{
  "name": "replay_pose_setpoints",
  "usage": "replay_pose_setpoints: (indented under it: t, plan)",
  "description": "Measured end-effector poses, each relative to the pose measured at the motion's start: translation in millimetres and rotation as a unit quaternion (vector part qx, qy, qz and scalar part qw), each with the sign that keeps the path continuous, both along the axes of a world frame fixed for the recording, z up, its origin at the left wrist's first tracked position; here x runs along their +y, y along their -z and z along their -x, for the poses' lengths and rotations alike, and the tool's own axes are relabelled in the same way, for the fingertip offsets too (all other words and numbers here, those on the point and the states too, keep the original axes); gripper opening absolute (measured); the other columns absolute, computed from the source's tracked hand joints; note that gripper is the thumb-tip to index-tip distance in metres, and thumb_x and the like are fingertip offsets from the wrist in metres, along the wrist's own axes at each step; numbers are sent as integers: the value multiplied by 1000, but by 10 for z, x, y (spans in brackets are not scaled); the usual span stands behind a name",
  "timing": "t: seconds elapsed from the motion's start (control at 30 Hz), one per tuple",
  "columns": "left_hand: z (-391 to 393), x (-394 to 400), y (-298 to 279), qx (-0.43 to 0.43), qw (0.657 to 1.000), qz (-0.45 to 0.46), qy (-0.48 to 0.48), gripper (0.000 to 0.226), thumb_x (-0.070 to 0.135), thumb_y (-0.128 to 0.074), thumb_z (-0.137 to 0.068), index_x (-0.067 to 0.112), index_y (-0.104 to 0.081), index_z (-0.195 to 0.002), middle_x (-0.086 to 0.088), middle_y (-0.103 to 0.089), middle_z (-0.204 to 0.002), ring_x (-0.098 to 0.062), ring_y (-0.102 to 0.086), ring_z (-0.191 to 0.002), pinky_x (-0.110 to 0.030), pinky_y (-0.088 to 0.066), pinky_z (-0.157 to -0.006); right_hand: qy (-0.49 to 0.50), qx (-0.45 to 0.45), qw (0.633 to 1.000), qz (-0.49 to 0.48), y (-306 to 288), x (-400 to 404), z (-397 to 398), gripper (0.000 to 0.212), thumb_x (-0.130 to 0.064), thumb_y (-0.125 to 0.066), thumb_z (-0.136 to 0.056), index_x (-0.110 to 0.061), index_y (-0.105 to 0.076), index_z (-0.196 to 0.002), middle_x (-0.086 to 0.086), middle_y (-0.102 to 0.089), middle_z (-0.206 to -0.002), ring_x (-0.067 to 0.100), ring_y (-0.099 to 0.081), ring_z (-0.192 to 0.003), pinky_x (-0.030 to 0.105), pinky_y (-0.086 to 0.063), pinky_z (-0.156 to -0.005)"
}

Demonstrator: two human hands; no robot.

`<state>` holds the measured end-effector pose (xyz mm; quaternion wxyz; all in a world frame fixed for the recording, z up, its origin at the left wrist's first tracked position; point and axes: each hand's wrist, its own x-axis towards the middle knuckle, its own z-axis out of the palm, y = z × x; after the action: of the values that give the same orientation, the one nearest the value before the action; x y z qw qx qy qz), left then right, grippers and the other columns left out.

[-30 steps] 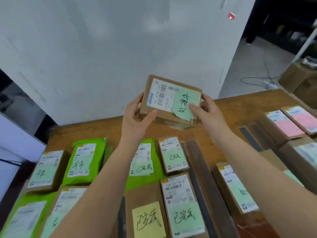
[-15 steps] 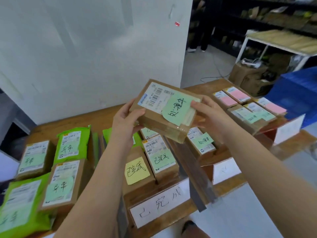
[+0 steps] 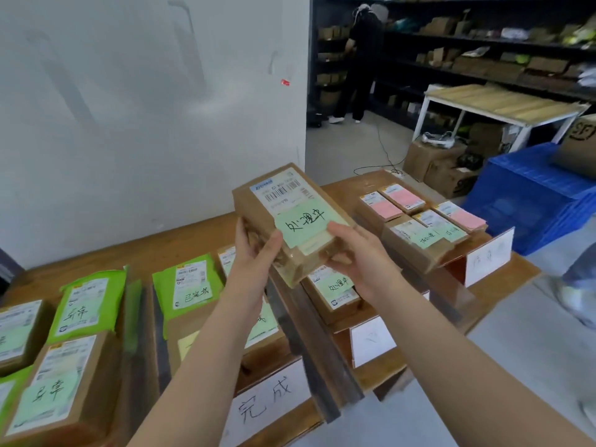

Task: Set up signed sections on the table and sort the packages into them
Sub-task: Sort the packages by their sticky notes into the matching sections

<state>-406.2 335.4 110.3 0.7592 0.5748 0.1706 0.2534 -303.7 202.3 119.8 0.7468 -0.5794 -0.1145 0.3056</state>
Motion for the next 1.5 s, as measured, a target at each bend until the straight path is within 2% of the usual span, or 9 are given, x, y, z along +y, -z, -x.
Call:
replay_pose_setpoints:
  t: [0.13,0.23,0.47,0.57,0.73,0.93,1.17,1.33,1.5]
  plan:
    - [-225,-353,3,3,1000,-16,-11,90,35,-70,-64,37,-25,-142,27,-58,-115,-6,-58,-112,-35,-51,-93,-3,-26,1000,5,8,-261,-255,21,-25,-67,-83,-18,-61,-102,1,-73,-100,13,-68,-95,29,-57,-75]
    - [-409,-536,3,2,1000,-25,-17,79,21,-70,-73,36,-31,-140,20,-55,-126,-2,-58,-110,-31,-53,-89,-20,-58,998,18,20,-466,-490,14,-27,-67,-82,-24,-60,-94,-8,-74,-90,7,-68,-86,25,-54,-68]
    - [-867,-856,5,8,997,-9,-79,76,13,-70,-79,30,-31,-142,26,-56,-119,-3,-58,-109,-26,-56,-79,-81,-87,991,55,41,-798,-1029,47,-43,-73,-66,-29,-60,-109,-6,-70,-108,17,-63,-106,43,-46,-95]
    - [-1015,-953,35,15,995,6,-97,78,13,-70,-79,29,-30,-143,15,-52,-134,-10,-56,-117,-34,-54,-88,-116,-93,987,64,59,-856,-1261,48,-42,-73,-65,-30,-60,-110,-5,-70,-108,19,-64,-105,47,-46,-96]
    - [-1190,-1017,112,38,991,33,-122,69,15,-67,-82,30,-34,-141,8,-60,-127,-10,-64,-105,-23,-56,-72,-163,-104,976,99,166,-807,-1560,48,-36,-72,-73,-24,-54,-115,-3,-66,-114,21,-62,-107,47,-45,-98]
    - [-1416,-784,248,83,986,23,-144,58,13,-61,-86,28,-42,-138,9,-67,-115,-6,-68,-91,-18,-54,-61,-178,-100,969,142,364,-468,-1913,40,-36,-69,-79,-21,-52,-112,-4,-64,-109,17,-62,-102,42,-46,-98]
    - [-1875,-188,499,140,977,30,-158,53,14,-61,-87,26,-45,-136,9,-67,-114,-8,-68,-93,-17,-53,-62,-208,-135,945,214,609,159,-2364,56,-38,-63,-84,-17,-44,-132,-2,-59,-121,16,-58,-106,40,-46,-96]
    - [-2230,270,857,199,965,35,-165,52,12,-60,-87,22,-46,-136,1,-62,-125,-16,-63,-106,-30,-56,-81,-232,-130,921,283,932,580,-2696,57,-41,-61,-83,-17,-43,-132,-2,-59,-120,16,-59,-102,31,-52,-75]
    - [-2447,498,1210,249,950,73,-171,52,12,-60,-88,24,-46,-136,1,-61,-125,-15,-62,-102,-17,-55,-60,-262,-138,890,346,1277,868,-2931,51,-40,-61,-84,-16,-48,-128,-1,-60,-121,14,-57,-101,34,-48,-89]
